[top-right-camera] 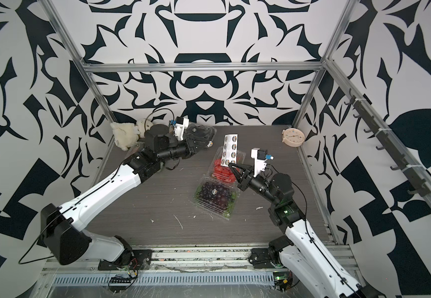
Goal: Label fruit boxes
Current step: Stick the label on the fruit box.
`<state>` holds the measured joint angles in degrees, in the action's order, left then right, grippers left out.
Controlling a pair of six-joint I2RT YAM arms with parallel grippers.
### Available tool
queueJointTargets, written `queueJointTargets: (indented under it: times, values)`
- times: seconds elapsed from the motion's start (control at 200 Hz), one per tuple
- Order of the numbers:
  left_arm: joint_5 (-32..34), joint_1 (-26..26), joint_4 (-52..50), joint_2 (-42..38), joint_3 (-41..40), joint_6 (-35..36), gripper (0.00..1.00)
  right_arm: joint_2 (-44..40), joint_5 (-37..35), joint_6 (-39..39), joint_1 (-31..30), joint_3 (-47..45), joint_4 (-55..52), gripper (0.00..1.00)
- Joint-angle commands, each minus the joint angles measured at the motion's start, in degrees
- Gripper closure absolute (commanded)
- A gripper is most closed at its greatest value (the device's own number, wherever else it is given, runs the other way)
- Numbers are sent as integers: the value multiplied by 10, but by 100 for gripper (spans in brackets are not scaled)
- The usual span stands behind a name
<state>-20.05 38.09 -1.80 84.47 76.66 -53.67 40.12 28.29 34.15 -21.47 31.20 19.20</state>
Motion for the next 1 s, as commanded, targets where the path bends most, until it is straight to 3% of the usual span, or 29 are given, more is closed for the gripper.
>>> queueJointTargets:
  times: [0.0, 0.495, 0.995]
  values:
    - [3, -7, -39, 64, 40, 42, 100, -22, -42, -32, 0, -6, -14, 100]
    - [-27, -8, -120, 341, 247, 60, 100, -79, -114, -61, 7, -20, -57, 100]
    - [-26, 9, -168, 412, 291, 70, 100, -72, -112, -54, 12, -28, -47, 100]
